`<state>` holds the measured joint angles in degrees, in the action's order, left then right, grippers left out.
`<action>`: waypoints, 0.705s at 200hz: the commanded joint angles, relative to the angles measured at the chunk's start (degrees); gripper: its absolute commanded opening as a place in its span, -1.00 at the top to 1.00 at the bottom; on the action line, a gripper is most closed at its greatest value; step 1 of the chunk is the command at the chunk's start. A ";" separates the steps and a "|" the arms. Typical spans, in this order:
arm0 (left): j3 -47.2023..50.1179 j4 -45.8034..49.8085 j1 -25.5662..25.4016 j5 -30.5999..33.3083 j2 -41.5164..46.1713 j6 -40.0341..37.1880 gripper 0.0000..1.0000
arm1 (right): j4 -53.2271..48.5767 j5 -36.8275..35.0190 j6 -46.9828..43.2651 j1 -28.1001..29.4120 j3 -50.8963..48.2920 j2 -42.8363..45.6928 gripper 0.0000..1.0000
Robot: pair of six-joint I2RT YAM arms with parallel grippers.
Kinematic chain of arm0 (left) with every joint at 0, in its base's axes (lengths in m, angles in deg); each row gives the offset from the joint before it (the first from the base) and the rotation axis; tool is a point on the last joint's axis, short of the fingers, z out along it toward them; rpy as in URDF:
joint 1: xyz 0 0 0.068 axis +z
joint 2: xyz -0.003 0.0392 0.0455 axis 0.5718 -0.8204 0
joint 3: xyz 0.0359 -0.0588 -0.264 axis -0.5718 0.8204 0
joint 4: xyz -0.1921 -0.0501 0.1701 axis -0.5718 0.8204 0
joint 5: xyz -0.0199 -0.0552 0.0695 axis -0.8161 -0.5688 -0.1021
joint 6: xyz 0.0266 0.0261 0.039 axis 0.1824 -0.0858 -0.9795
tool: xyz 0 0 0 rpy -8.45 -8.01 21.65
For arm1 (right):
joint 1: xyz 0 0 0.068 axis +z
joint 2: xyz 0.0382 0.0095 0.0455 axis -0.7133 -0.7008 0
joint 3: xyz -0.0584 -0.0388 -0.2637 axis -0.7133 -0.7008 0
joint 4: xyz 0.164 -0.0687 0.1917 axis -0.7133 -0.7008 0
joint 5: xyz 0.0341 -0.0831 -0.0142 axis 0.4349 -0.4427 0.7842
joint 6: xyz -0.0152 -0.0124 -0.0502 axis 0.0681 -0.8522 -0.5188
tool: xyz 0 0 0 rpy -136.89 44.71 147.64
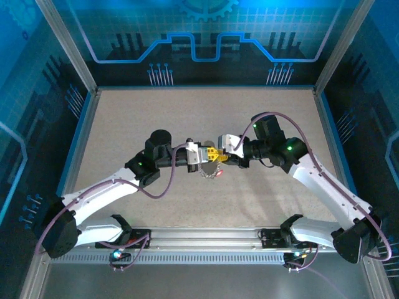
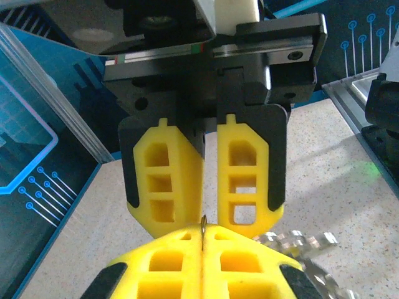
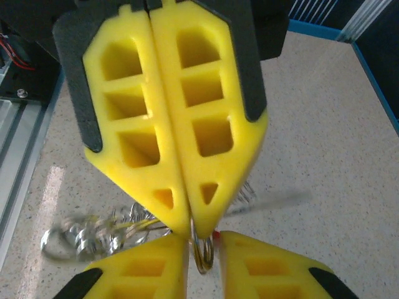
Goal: Put the keys on the keyring
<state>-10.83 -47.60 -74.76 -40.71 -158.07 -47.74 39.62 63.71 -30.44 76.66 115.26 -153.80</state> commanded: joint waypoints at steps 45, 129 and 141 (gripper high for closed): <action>0.23 -4.97 -0.55 -0.42 0.26 -0.19 1.00 | 2.06 5.64 0.23 -0.66 -1.60 1.55 0.79; 0.43 2.37 0.39 3.66 2.84 -2.49 1.00 | -1.71 3.74 -1.30 -0.93 0.35 1.99 1.00; 0.11 4.97 0.36 4.95 3.05 -3.96 1.00 | -2.50 2.23 -1.32 -0.77 0.99 2.16 1.00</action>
<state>-10.09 -47.23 -74.82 -39.51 -157.11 -48.24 40.66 65.70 -31.16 75.88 114.11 -152.86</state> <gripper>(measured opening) 0.055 0.048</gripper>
